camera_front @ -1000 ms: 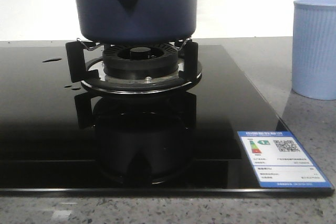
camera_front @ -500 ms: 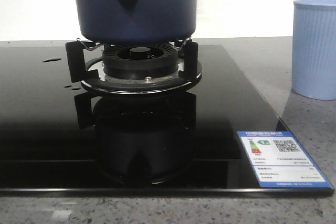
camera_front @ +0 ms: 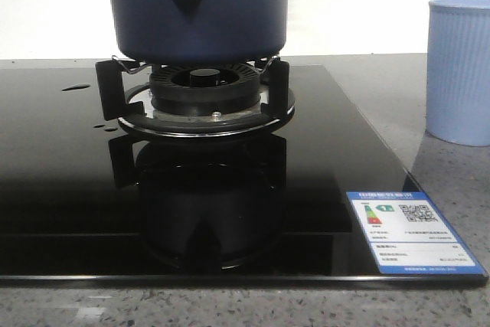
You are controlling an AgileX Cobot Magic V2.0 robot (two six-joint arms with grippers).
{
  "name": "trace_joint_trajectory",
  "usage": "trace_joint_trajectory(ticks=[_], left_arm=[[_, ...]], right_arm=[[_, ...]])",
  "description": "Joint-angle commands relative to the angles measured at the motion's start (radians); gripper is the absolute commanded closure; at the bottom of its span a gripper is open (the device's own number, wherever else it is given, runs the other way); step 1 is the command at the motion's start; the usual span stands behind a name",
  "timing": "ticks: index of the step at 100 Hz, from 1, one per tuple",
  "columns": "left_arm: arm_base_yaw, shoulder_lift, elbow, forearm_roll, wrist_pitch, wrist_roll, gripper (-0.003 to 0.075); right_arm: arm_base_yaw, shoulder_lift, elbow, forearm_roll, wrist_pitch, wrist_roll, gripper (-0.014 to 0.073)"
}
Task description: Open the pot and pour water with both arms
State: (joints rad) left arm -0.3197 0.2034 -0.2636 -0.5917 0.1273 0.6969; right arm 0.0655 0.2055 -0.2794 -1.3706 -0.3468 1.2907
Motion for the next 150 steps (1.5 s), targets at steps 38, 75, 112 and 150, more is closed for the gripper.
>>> trace_joint_trajectory(ticks=[38, 75, 112, 150], left_arm=[[0.001, -0.02, 0.256, 0.704, -0.155, -0.782, 0.0739], [0.049, -0.232, 0.298, 0.691, 0.163, -0.784, 0.0739], [0.12, -0.233, 0.298, 0.655, 0.162, -0.784, 0.0739], [0.12, -0.233, 0.298, 0.655, 0.162, -0.784, 0.0739]], right_arm=[[-0.007, 0.006, -0.026, 0.016, -0.006, 0.002, 0.066], [-0.007, 0.006, -0.026, 0.016, -0.006, 0.002, 0.066], [-0.007, 0.006, -0.026, 0.016, -0.006, 0.002, 0.066], [-0.007, 0.006, -0.026, 0.016, -0.006, 0.002, 0.066]])
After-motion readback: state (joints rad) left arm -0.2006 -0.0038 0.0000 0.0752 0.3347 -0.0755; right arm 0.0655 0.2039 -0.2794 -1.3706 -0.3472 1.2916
